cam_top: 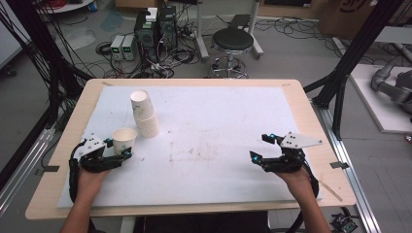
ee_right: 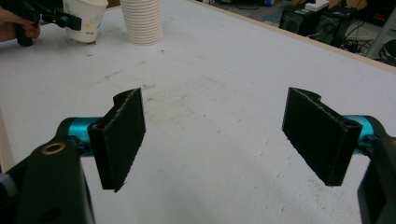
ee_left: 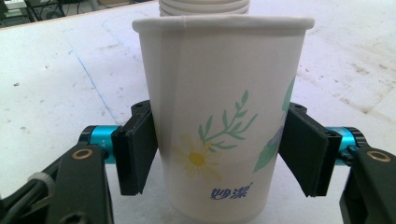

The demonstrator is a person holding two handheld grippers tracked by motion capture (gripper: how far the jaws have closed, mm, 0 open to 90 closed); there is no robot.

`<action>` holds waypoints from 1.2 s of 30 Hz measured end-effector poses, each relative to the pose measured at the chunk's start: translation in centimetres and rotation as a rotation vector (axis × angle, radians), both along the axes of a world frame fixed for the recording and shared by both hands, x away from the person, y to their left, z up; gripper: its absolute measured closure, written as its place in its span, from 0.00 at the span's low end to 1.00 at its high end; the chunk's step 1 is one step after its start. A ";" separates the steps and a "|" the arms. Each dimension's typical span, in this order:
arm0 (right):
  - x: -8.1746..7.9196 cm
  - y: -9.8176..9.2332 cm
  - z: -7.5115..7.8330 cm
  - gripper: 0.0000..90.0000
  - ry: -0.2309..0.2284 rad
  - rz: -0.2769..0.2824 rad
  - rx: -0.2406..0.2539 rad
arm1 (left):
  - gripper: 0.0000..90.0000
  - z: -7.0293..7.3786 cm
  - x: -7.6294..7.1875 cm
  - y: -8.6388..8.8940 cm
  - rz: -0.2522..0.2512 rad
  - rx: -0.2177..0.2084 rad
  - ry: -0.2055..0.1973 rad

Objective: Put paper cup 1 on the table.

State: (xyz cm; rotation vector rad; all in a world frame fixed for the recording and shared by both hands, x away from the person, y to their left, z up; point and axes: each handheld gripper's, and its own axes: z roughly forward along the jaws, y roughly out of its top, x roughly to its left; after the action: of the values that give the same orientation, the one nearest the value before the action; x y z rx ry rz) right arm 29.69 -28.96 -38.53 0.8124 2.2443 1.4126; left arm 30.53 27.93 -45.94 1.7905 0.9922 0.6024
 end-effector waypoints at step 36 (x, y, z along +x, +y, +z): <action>-0.1 -0.2 0.4 0.24 -0.009 -0.003 0.001 | 0.20 1.2 -4.8 2.2 0.051 -0.124 0.030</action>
State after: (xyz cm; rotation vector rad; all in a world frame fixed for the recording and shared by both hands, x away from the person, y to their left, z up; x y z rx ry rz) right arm 29.55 -29.20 -38.17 0.8082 2.2348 1.4133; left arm 25.70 30.18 -44.73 1.6737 1.0753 0.5347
